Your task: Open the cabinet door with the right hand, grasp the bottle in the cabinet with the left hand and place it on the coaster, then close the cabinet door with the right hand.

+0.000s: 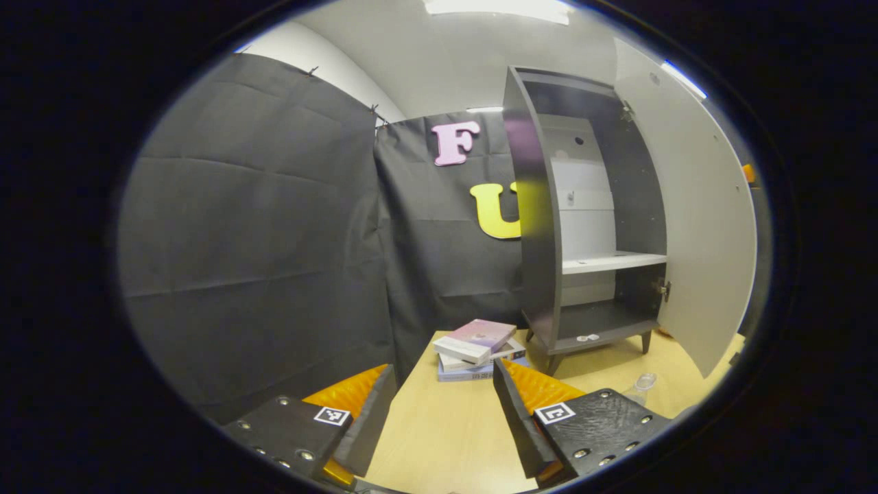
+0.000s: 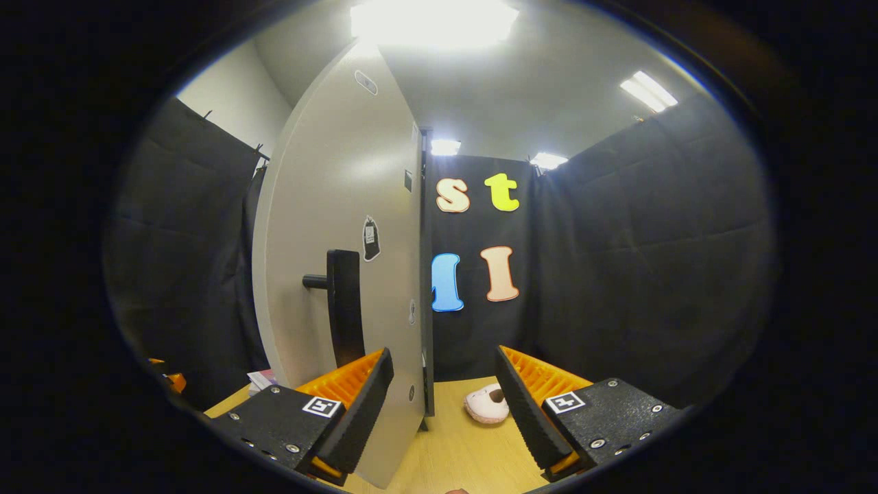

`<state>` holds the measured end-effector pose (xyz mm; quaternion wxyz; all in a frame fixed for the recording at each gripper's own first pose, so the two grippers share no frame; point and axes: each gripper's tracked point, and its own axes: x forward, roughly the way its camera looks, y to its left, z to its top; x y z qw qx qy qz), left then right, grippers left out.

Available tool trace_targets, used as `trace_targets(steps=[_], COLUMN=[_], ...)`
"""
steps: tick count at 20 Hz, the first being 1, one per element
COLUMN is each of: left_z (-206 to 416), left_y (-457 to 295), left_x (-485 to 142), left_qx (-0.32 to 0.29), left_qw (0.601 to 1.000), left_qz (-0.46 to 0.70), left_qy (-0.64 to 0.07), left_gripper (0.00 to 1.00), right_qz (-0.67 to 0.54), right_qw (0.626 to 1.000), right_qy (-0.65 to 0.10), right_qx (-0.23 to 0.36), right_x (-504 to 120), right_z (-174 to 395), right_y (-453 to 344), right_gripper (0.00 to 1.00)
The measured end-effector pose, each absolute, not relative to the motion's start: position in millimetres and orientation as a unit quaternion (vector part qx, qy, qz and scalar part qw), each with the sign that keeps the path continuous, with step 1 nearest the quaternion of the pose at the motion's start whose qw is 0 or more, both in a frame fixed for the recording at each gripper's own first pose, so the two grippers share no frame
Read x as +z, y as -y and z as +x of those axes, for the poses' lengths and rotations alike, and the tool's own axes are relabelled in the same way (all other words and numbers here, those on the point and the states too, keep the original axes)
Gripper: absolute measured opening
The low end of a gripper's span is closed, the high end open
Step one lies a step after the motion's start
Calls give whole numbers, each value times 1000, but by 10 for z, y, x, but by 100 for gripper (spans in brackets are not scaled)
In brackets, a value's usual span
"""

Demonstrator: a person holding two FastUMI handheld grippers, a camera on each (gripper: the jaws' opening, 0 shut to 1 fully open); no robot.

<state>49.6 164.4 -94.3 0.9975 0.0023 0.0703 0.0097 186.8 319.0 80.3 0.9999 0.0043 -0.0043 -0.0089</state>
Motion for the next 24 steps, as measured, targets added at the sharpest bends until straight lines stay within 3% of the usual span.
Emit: trace_targets(steps=[3, 4, 8, 24], left_z=[497, 500, 477, 258], left_y=[-1777, -1834, -1984, -2265], left_x=[-991, -1000, -1024, -986], left_qx=[12, 13, 17, 37], left_qw=[998, 997, 997, 997], left_qz=[5, 6, 3, 3], left_qy=[-69, -70, -70, -66], left_gripper=[82, 86, 82, 86], right_qz=[0, -1, -9, -15], right_qw=[1000, 1000, 1000, 997], right_qy=[5, 5, 8, -7], right_qx=[4, 8, 18, 80], right_x=[810, 814, 815, 635], right_z=[1901, 1922, 2008, 2462], right_y=[-3413, -3483, -3669, -4520], right_gripper=[92, 92, 92, 95])
